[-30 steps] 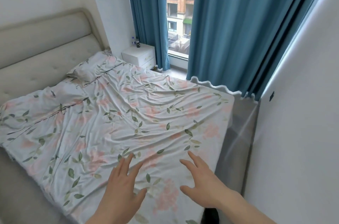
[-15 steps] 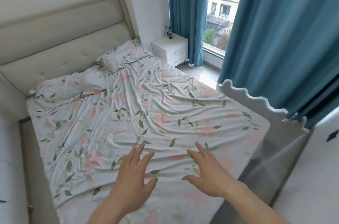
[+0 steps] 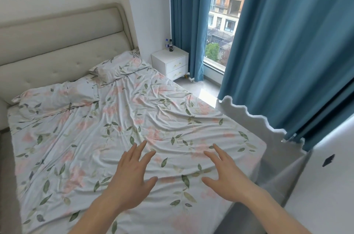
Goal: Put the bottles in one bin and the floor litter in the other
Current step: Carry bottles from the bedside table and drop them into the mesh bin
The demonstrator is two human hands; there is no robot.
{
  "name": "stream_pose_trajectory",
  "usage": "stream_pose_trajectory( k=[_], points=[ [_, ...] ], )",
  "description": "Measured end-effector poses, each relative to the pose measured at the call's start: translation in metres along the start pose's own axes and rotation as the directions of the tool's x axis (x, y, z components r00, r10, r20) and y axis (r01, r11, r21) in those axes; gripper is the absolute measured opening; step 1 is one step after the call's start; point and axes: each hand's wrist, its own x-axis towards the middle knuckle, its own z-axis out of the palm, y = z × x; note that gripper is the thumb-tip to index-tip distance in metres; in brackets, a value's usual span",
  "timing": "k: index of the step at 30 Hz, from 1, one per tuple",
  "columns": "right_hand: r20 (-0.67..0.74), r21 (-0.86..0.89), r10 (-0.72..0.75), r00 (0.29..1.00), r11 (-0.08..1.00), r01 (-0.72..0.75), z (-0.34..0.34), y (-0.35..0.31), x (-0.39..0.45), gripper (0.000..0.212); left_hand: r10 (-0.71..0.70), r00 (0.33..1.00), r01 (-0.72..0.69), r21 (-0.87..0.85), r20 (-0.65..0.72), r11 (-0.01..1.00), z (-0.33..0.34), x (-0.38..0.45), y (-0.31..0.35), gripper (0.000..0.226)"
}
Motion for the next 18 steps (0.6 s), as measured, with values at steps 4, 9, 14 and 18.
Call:
stream_pose_trajectory(
  k=[4, 9, 14, 18],
  points=[
    [0.002, -0.036, 0.013, 1.000, 0.999, -0.013, -0.019, 0.021, 0.011, 0.083, 0.025, 1.000, -0.026, 0.053, 0.010, 0.998, 0.003, 0.023, 0.013, 0.074],
    [0.038, -0.094, -0.001, 0.999, 0.996, 0.004, -0.057, 0.060, 0.056, 0.085, -0.014, 1.000, 0.012, 0.095, 0.019, 0.995, 0.004, 0.076, 0.044, 0.078],
    [0.095, -0.159, -0.016, 0.995, 0.987, 0.031, -0.109, 0.131, 0.122, 0.087, -0.104, 0.994, 0.097, 0.163, 0.035, 0.982, 0.034, 0.165, 0.095, 0.081],
    [0.165, -0.226, -0.003, 0.986, 0.973, 0.040, -0.163, 0.197, 0.158, 0.088, -0.176, 0.979, 0.156, 0.182, 0.100, 0.971, 0.053, 0.233, 0.159, 0.089]
  ],
)
